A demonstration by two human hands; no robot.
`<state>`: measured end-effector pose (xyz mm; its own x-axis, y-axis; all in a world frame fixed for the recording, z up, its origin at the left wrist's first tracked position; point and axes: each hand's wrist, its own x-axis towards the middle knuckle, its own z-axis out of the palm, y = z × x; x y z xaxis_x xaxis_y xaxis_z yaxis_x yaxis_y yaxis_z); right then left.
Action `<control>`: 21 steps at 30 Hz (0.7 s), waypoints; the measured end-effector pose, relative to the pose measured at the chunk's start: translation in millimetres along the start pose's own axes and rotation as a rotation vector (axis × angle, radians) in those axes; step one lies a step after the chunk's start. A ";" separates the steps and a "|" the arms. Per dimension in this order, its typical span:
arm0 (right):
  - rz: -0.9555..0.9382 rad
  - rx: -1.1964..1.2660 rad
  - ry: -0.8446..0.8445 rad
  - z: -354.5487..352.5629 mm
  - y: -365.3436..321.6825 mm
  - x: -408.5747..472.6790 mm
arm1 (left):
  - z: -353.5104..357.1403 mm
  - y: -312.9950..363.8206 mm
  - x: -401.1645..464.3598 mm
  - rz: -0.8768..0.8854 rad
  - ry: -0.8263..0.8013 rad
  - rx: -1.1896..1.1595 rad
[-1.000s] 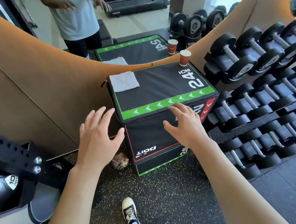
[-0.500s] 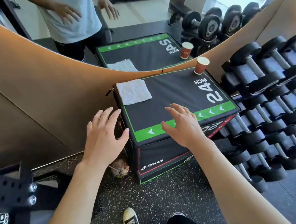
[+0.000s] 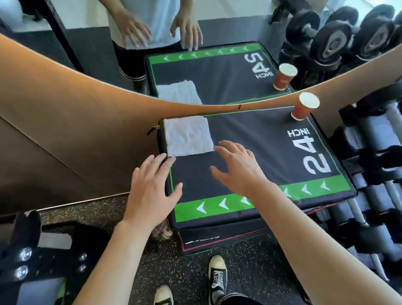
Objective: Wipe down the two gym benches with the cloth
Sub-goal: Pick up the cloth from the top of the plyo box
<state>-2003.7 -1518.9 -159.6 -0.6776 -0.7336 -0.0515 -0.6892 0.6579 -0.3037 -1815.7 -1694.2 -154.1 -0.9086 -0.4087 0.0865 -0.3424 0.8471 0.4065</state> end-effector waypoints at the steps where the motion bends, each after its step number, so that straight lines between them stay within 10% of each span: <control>1: -0.023 -0.002 -0.016 1.4 4.8 10.6 | 3.7 3.1 4.6 -0.018 -0.004 0.005; 21: -0.260 -0.087 -0.258 80.6 -5.6 143.7 | 15.8 -10.4 7.6 -0.235 -0.052 0.046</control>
<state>-2076.5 -1641.8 -241.9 -0.3976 -0.8896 -0.2246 -0.8564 0.4477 -0.2572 -1822.9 -1700.7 -172.0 -0.8135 -0.5792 -0.0531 -0.5551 0.7459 0.3680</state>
